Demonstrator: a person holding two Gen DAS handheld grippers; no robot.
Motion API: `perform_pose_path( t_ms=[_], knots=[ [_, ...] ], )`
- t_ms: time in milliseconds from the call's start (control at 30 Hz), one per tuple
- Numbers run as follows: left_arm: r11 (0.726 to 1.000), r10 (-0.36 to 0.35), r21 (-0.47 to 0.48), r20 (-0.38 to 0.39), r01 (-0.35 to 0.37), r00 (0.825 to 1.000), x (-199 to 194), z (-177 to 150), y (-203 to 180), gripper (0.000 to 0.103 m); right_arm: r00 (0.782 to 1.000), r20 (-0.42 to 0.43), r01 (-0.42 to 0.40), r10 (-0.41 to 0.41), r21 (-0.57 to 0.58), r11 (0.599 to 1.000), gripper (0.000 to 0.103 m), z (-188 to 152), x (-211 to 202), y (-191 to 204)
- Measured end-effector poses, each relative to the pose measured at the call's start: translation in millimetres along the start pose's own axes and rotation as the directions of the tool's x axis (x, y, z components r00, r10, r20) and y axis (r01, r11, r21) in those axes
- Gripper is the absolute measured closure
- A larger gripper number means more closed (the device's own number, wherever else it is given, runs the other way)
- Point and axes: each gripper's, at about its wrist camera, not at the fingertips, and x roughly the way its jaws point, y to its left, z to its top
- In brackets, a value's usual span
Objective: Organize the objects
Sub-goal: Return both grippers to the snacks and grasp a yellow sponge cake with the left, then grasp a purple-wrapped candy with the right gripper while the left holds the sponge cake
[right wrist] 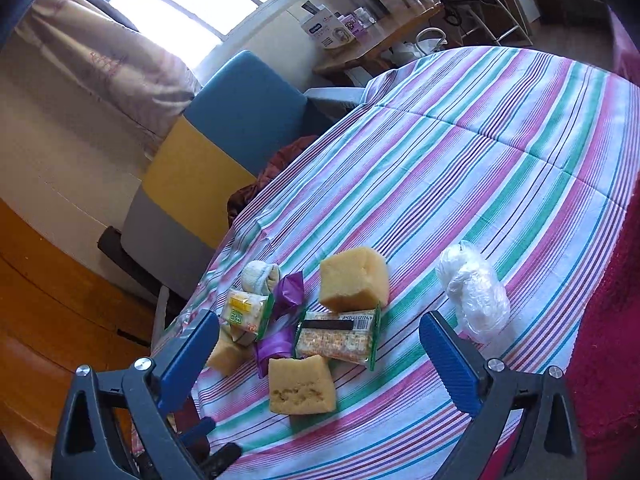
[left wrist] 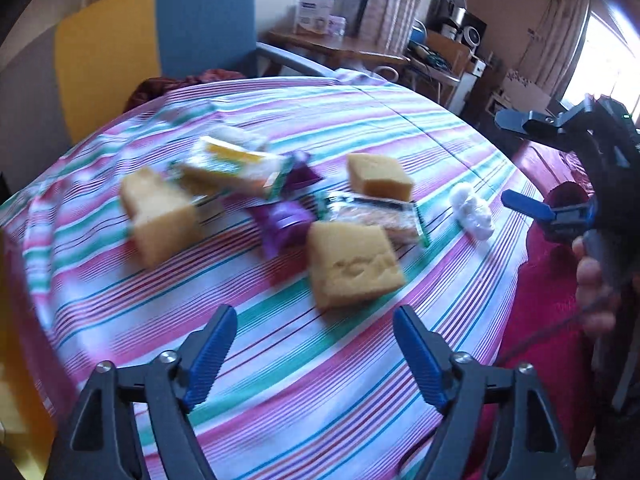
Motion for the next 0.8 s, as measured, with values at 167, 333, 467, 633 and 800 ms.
perform_pose_path(
  t_ms=[167,333,467,633,800],
  knots=[
    [1.000,0.008,0.007,-0.054,-0.008,0.998,33.0,20.2,-20.3,0.015,1.000,0.023,-0.017,0.017,0.028,0.999,0.002,0.3,-4.3,-5.2],
    [1.000,0.017,-0.010,-0.106,-0.018,0.994,65.6,31.4,-28.2,0.015,0.999,0.013,-0.038,0.037,0.067,0.997,0.001,2.3,-2.9,-11.8],
    [1.000,0.017,-0.022,-0.105,-0.020,0.994,72.0,21.0,-20.3,0.037,0.999,0.018,-0.031,0.030,0.069,0.997,0.001,2.2,-3.7,-12.0],
    [1.000,0.010,-0.018,-0.053,-0.011,0.999,39.6,-13.6,3.0,0.041,1.000,0.004,-0.018,0.017,0.080,0.997,0.001,3.3,-1.0,-14.0],
    [0.998,0.035,-0.042,-0.011,-0.036,0.999,0.7,-57.1,36.0,0.041,1.000,-0.020,0.002,0.000,0.065,0.998,0.001,2.6,3.1,-11.9]
  ],
)
